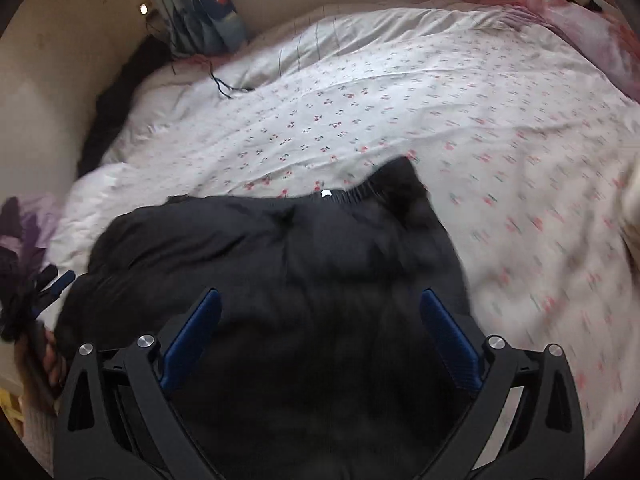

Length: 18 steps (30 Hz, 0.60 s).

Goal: Fold large clothes

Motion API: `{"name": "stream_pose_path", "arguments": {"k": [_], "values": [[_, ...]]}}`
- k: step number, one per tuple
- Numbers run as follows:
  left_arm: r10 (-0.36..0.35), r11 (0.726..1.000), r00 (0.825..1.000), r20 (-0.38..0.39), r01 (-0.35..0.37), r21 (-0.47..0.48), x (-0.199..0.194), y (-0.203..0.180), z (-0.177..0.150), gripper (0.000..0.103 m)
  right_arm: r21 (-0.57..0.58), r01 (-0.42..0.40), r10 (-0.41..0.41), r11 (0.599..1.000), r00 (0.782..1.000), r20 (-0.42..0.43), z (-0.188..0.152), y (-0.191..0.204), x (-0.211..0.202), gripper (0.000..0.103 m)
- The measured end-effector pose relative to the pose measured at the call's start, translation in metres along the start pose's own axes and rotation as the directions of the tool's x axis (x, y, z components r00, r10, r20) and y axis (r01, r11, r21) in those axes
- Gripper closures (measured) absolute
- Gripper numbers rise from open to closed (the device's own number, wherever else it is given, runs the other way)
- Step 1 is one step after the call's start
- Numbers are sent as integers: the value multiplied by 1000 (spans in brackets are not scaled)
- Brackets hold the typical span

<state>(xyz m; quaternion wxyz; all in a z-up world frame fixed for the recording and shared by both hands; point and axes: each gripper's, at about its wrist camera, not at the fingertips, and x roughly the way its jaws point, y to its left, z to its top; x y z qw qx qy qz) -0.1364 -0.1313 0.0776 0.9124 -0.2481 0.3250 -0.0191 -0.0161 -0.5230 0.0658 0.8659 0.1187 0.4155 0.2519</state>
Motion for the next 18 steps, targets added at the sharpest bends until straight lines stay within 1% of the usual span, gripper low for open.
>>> {"name": "stream_pose_path", "arguments": {"k": [1, 2, 3, 5, 6, 7, 9, 11, 12, 14, 16, 17, 18], "values": [[18, 1000, 1000, 21, -18, -17, -17, 11, 1, 7, 26, -12, 12, 1000, 1000, 1, -15, -7, -17, 7], [50, 998, 998, 42, -48, -52, -37, 26, -1, 7, 72, -33, 33, 997, 999, -1, -35, -27, -38, 7], [84, 990, 995, 55, -77, -119, -59, 48, -7, 7, 111, -49, 49, 993, 999, -2, -51, -42, -51, 7], [107, 970, 994, 33, -97, -224, -76, 78, -21, 7, 192, -85, 88, 978, 996, -6, -85, -67, -70, 7], [108, 948, 994, -2, -104, -300, -83, 98, -36, 7, 236, -98, 105, 967, 994, -19, -107, -78, -77, 7], [98, 936, 995, -20, -99, -338, -85, 107, -46, 7, 264, -104, 118, 959, 992, -37, -124, -85, -81, 7], [40, 906, 998, -52, -58, -420, -87, 122, -75, 7, 316, -162, 183, 935, 982, -38, -149, -90, -81, 7], [-4, 883, 998, -70, -29, -468, -84, 124, -98, 7, 383, -233, 270, 894, 962, -43, -164, -93, -73, 7], [-37, 872, 996, -78, -6, -489, -80, 122, -108, 7, 407, -263, 307, 875, 951, -45, -169, -91, -66, 7], [-88, 856, 992, -87, 31, -515, -73, 119, -119, 7, 412, -308, 357, 858, 933, -46, -169, -84, -56, 7], [-171, 834, 980, -102, 89, -545, -60, 106, -128, 7, 426, -371, 422, 825, 906, -28, -161, -78, -45, 7], [-204, 824, 974, -101, 116, -554, -57, 102, -130, 7, 429, -393, 439, 813, 899, -9, -155, -77, -44, 7], [-269, 801, 959, -85, 174, -573, -52, 92, -127, 7, 432, -420, 451, 798, 892, 32, -143, -77, -46, 7]]}}
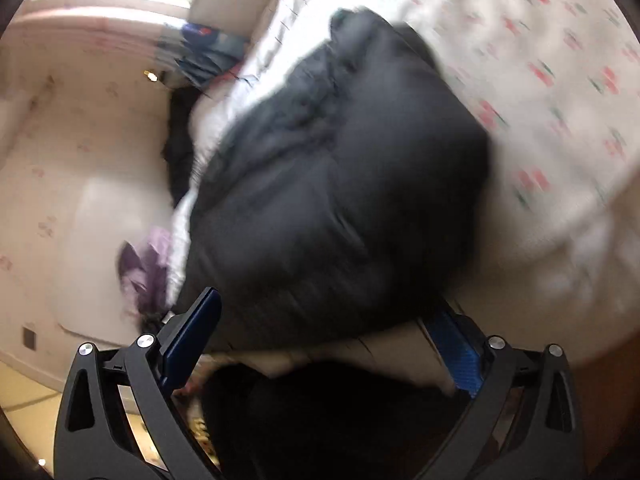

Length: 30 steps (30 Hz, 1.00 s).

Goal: Fold large clothes

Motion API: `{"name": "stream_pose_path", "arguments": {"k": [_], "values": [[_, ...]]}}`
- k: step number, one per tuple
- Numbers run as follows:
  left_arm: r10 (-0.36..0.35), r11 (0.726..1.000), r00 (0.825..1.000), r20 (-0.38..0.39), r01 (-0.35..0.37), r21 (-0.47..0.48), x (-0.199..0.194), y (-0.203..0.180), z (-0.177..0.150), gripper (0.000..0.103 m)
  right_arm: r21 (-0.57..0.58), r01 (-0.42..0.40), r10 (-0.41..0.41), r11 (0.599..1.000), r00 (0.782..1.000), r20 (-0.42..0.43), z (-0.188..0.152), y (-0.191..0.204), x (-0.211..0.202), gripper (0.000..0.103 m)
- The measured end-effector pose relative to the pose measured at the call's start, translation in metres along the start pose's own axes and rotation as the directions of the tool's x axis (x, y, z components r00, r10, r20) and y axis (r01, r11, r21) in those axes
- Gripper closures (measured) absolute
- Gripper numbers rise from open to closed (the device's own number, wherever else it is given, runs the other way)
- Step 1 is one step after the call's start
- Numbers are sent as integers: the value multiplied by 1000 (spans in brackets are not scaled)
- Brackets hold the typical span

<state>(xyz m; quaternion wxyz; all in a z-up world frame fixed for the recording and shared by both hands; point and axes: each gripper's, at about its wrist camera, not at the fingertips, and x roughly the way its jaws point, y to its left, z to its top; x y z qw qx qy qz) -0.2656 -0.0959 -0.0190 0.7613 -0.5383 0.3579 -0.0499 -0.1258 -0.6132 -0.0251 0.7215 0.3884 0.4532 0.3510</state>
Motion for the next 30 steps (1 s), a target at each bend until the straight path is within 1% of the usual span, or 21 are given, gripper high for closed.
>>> {"name": "stream_pose_path", "arguments": {"k": [2, 3, 4, 5, 6, 7, 9, 10, 11, 13, 15, 17, 19, 20, 21, 22, 25, 26, 27, 28, 30], "values": [[-79, 997, 997, 21, 79, 1, -5, -21, -1, 7, 8, -99, 98, 995, 993, 67, 15, 11, -10, 7], [-114, 993, 992, 46, 113, 18, -11, -34, 0, 7, 10, -162, 160, 987, 981, 107, 20, 19, -20, 7], [-139, 990, 989, 55, 137, 29, -15, -41, 1, 7, 4, -178, 176, 984, 976, 127, 21, 24, -26, 7], [-154, 988, 986, 59, 152, 37, -19, -47, 2, 7, -5, -164, 163, 987, 978, 128, 19, 27, -29, 7], [-148, 988, 987, 62, 146, 42, -22, -51, 2, 7, -11, -120, 120, 993, 987, 107, 14, 27, -28, 7], [-130, 991, 990, 57, 127, 45, -22, -51, 2, 7, -4, -91, 91, 996, 993, 75, 7, 22, -23, 7], [-44, 998, 999, 31, 43, 36, -14, -41, 0, 7, 51, -48, 50, 998, 999, -20, -8, 1, -3, 7], [-5, 1000, 1000, 12, 4, 22, -9, -34, -2, 7, 72, -43, 46, 996, 998, -35, -13, -9, 1, 7], [22, 1000, 1000, -19, -22, 1, -2, -26, -3, 7, 101, -57, 62, 993, 997, -42, -16, -17, 8, 7], [67, 997, 994, -81, -70, -26, 14, -15, -10, 7, 139, -150, 154, 979, 988, -21, -16, -21, 18, 7], [95, 995, 991, -97, -97, -14, 22, -19, -12, 7, 124, -238, 237, 963, 971, 28, -5, -8, 20, 6], [7, 1000, 996, -84, -9, -23, 20, -33, -8, 7, 77, -320, 315, 944, 947, 66, 14, 19, 14, 6], [-98, 995, 995, -32, 98, -11, 7, -52, -2, 7, 15, -370, 368, 929, 926, 89, 30, 44, 5, 6], [-114, 994, 993, -16, 114, 6, 2, -58, -1, 7, -22, -369, 369, 929, 925, 93, 36, 56, 1, 6], [-107, 994, 994, -4, 107, 29, -2, -62, -2, 7, -39, -347, 349, 937, 933, 84, 37, 62, 1, 6], [-72, 997, 997, 4, 72, 42, -4, -62, -5, 7, -47, -307, 310, 950, 949, 53, 37, 67, 6, 6], [-3, 999, 999, -52, 2, -32, 7, -30, -25, 7, -10, -203, 203, 979, 979, -35, 26, 52, 28, 6], [15, 999, 998, -68, -18, -46, 12, -23, -30, 7, 14, -177, 177, 984, 983, -51, 22, 41, 35, 6], [41, 996, 996, -80, -47, -74, 20, -9, -38, 7, 38, -184, 185, 982, 982, -45, 19, 31, 39, 6], [42, 993, 996, -83, -51, -102, 27, -1, -39, 7, 66, -198, 201, 978, 979, -35, 14, 22, 40, 6], [13, 988, 998, -68, -23, -156, 38, 7, -43, 7, 111, -231, 232, 967, 973, -1, 17, 7, 42, 6]]}}
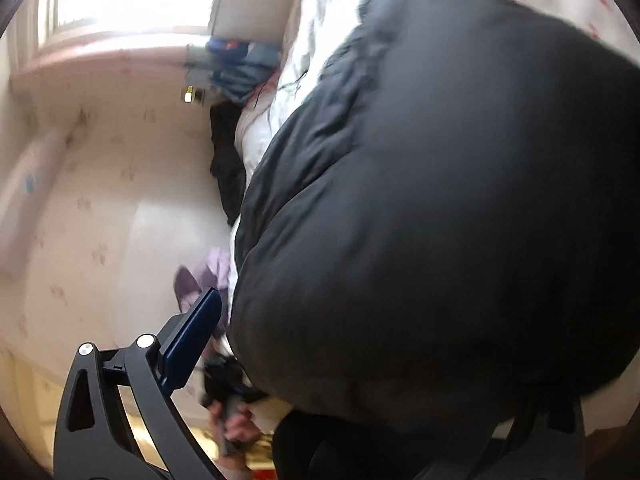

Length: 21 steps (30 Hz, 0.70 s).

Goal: Fold large clothes

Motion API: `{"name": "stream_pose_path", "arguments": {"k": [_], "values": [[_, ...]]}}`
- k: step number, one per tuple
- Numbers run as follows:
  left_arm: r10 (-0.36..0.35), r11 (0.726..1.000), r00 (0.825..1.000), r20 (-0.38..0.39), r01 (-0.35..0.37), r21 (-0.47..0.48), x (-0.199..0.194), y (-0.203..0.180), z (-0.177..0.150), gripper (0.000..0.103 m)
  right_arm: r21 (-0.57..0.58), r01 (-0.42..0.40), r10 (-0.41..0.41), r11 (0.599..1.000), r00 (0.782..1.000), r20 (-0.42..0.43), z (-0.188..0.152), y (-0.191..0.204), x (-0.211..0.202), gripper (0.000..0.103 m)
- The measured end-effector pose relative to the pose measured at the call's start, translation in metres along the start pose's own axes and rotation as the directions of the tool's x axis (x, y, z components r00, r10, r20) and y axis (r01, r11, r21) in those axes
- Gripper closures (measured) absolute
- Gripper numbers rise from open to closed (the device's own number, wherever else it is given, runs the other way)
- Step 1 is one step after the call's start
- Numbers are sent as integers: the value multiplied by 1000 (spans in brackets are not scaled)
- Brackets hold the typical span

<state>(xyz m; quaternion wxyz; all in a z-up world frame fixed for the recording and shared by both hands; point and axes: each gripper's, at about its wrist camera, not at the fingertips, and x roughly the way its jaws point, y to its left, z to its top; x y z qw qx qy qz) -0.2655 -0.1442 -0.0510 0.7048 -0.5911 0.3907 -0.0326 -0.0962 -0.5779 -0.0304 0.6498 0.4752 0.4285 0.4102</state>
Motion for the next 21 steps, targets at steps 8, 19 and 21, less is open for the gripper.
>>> {"name": "stream_pose_path", "arguments": {"k": [8, 19, 21], "values": [[-28, 997, 980, 195, 12, 81, 8, -43, -1, 7, -89, -78, 86, 993, 993, 81, 1, 17, -8, 6], [41, 977, 981, 188, -78, 197, 30, -70, -12, 72, -92, -1, 12, 996, 993, 121, 7, 11, 1, 84], [28, 961, 978, 206, -83, 262, 18, -90, -26, 77, -135, 2, 17, 991, 990, 141, 2, 28, -8, 87]]}}
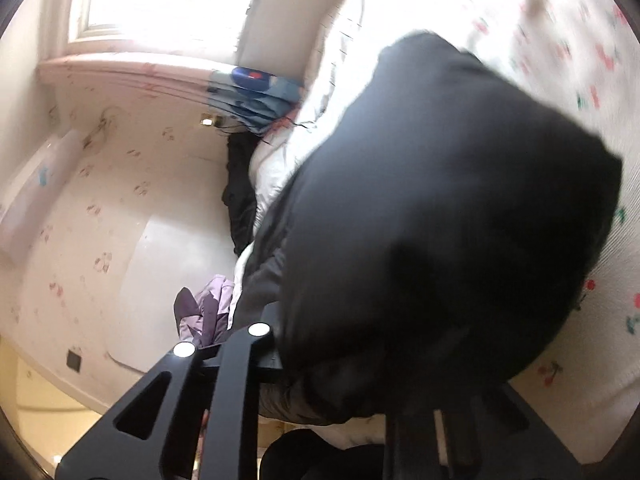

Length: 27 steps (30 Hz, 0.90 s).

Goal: Fold large clothes

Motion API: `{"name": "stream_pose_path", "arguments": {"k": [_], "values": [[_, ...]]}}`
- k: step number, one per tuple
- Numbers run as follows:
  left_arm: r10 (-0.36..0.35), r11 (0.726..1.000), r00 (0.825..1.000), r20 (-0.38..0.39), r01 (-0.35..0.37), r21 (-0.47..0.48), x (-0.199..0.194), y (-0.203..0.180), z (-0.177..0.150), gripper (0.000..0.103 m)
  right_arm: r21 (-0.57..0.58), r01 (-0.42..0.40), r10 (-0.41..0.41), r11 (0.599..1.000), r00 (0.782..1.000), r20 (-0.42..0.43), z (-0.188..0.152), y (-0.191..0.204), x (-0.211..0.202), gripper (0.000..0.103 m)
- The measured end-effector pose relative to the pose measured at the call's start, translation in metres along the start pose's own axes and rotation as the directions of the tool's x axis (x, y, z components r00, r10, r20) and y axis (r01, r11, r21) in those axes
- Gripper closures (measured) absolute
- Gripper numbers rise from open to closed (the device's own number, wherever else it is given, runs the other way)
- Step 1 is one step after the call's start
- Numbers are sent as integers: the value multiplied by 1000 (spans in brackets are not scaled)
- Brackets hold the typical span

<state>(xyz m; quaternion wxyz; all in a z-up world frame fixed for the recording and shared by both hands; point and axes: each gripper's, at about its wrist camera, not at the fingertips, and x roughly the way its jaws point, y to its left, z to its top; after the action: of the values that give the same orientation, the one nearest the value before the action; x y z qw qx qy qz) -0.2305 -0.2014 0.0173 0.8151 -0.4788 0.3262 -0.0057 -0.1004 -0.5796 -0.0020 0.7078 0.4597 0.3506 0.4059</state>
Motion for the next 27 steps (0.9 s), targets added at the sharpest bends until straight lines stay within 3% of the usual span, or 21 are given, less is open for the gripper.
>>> {"name": "stream_pose_path", "arguments": {"k": [5, 9, 11, 14, 17, 18, 21, 24, 26, 27], "values": [[-38, 995, 999, 21, 36, 94, -45, -35, -28, 80, -132, 9, -10, 991, 1000, -6, -19, 40, -36, 87], [12, 997, 999, -41, -8, 83, -56, -11, -62, 74, -154, 66, -81, 986, 992, -98, -44, 29, -52, 83], [-1, 1000, 997, -79, 0, -10, -47, 20, -73, 53, -109, 91, -106, 990, 985, -138, -65, 10, -57, 71], [-35, 993, 999, -25, 32, -111, -45, 41, -78, 41, 9, 69, -67, 998, 986, -155, -79, -10, -72, 55], [-37, 987, 999, 35, 42, -154, -46, 43, -75, 29, -25, 78, -81, 997, 982, -172, -94, 1, -88, 54], [-39, 984, 998, 42, 46, -173, -46, 46, -74, 27, -92, 69, -87, 993, 974, -209, -101, 18, -93, 52], [-65, 966, 996, 67, 80, -245, -36, 51, -67, 22, -321, 52, -149, 946, 947, -284, -114, 81, -85, 44], [-74, 955, 995, 70, 91, -283, -30, 55, -60, 18, -488, 11, -156, 873, 954, -258, -103, 149, -56, 35], [-73, 953, 994, 86, 95, -287, -29, 53, -59, 18, -595, 31, -190, 803, 960, -206, -101, 188, -25, 19], [-67, 953, 993, 93, 91, -289, -27, 53, -57, 18, -674, 100, -250, 732, 960, -129, -97, 210, 4, 17]]}}
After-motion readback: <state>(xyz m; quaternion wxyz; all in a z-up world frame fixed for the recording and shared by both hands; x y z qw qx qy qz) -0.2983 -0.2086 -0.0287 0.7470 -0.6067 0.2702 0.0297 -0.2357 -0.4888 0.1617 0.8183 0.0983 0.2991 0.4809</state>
